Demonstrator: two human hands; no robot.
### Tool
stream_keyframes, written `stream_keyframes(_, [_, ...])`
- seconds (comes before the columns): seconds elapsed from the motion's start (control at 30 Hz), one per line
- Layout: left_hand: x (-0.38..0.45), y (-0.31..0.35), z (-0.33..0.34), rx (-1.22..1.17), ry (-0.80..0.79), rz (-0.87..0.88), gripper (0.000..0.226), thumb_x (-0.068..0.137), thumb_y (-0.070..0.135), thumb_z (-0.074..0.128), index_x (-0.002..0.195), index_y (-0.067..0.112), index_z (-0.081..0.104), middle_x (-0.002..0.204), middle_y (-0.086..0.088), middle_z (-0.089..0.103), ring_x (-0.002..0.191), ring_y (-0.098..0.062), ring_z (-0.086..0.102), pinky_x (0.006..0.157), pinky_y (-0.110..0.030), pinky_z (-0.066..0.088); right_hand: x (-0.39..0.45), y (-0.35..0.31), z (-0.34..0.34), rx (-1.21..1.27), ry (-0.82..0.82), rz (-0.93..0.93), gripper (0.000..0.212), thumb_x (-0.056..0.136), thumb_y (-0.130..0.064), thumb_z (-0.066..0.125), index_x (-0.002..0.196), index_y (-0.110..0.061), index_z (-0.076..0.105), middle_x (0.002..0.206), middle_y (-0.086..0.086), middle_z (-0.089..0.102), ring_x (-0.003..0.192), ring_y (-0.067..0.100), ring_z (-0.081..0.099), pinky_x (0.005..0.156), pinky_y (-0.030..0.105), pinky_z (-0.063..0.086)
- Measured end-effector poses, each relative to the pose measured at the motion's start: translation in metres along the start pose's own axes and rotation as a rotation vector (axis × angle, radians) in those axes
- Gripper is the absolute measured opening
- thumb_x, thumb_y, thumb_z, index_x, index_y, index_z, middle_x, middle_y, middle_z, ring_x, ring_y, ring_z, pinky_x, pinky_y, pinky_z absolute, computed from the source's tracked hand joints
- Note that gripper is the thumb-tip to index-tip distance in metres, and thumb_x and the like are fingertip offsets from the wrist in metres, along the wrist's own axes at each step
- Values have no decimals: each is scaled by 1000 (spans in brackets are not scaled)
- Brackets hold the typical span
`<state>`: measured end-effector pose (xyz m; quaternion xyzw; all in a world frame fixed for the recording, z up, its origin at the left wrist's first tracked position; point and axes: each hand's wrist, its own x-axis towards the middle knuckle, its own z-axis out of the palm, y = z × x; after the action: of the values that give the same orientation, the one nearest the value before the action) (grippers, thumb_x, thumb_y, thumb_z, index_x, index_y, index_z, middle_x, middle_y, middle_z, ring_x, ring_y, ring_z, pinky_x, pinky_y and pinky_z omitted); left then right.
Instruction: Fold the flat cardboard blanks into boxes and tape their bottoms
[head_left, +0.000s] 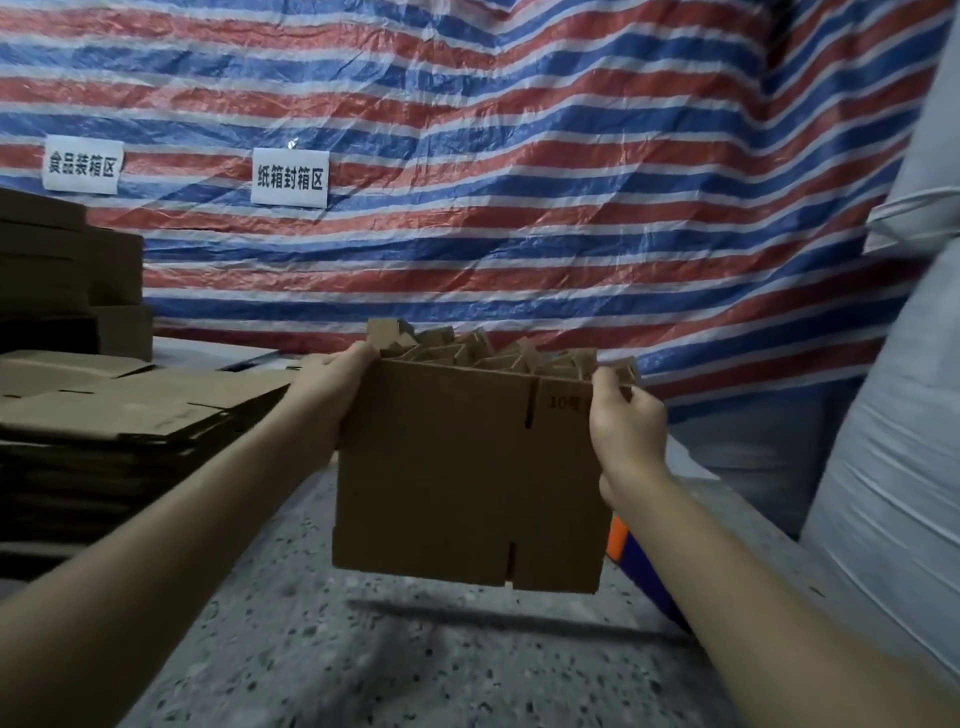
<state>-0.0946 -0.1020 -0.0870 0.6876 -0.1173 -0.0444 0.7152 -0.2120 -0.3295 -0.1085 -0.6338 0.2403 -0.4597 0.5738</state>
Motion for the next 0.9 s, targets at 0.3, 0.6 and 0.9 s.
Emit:
stream_keyframes(0.3, [-3,-27,10,26,-82,-37,28,88,35,59,103,13,69,85,-9,74,90,-26,67,79,-41,51,-15,33,-18,-34,8,-2,46,99,-54,51,78,-15,60,64,1,57,59,14,57,58,31,47])
stream_keyframes(0.6, [-10,-15,12,103,-207,-31,29,94,33,52,105,16,73,102,-13,74,94,-26,68,88,-42,54,-20,40,-19,-26,18,-41,32,95,-53,57,90,-22,62,77,-3,68,61,5,64,52,23,45])
stream_keyframes(0.9, [-27,-3,10,84,-281,-98,40,94,19,58,130,0,59,111,-16,63,85,-22,61,72,-34,52,-22,32,-13,23,6,54,34,90,-49,63,107,-20,61,98,2,69,87,20,67,64,32,53])
